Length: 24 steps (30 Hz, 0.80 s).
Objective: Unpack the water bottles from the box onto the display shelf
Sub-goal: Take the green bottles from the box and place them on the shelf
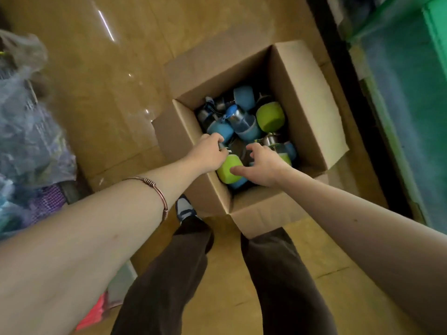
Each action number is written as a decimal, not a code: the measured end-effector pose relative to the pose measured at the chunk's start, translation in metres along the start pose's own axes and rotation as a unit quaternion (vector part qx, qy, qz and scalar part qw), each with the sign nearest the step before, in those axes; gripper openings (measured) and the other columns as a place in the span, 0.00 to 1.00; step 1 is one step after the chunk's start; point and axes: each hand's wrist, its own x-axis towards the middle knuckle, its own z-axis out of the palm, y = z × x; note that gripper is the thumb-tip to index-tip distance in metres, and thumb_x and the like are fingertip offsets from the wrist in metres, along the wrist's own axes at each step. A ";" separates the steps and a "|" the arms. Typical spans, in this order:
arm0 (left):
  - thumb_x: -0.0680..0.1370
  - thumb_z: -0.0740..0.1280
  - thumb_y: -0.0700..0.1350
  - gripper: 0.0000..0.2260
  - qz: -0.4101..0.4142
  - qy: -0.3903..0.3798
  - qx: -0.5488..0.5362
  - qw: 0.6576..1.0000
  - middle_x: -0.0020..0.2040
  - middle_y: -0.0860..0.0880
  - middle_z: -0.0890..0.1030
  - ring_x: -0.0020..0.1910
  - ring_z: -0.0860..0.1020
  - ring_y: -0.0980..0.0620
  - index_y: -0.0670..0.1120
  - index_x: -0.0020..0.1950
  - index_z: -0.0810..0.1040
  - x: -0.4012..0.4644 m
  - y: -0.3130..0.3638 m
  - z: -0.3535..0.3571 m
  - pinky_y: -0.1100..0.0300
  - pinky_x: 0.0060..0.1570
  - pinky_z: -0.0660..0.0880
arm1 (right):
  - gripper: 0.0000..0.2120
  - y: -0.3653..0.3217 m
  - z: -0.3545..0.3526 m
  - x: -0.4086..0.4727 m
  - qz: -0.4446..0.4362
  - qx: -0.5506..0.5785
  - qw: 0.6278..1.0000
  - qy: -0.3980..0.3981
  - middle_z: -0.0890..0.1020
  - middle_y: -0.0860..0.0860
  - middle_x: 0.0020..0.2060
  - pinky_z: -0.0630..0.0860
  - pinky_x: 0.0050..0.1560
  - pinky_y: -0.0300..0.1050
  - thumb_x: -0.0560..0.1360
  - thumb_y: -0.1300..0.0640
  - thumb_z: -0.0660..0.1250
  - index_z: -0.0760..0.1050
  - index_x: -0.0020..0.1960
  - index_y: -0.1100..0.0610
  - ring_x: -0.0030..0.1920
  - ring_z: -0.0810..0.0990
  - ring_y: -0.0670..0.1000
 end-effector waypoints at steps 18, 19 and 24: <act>0.79 0.62 0.50 0.25 -0.166 0.021 -0.082 0.983 0.69 0.39 0.70 0.68 0.69 0.41 0.37 0.70 0.60 0.153 -0.040 0.098 0.56 0.63 0.67 | 0.50 0.080 0.110 0.134 0.076 0.122 0.989 0.014 0.57 0.58 0.73 0.60 0.70 0.50 0.69 0.42 0.73 0.47 0.77 0.58 0.73 0.60 0.58; 0.79 0.64 0.51 0.26 -0.172 0.022 -0.081 0.981 0.69 0.39 0.69 0.68 0.68 0.41 0.37 0.70 0.60 0.156 -0.042 0.101 0.55 0.65 0.67 | 0.51 0.080 0.114 0.139 0.078 0.128 0.989 0.013 0.58 0.58 0.73 0.60 0.70 0.51 0.68 0.42 0.73 0.47 0.77 0.57 0.73 0.60 0.58; 0.80 0.62 0.53 0.28 -0.166 0.015 0.003 0.986 0.71 0.39 0.63 0.72 0.60 0.38 0.35 0.71 0.60 0.163 -0.038 0.113 0.54 0.70 0.58 | 0.53 0.076 0.128 0.157 0.098 0.157 0.983 0.012 0.60 0.57 0.72 0.63 0.68 0.52 0.65 0.39 0.74 0.47 0.77 0.57 0.71 0.63 0.58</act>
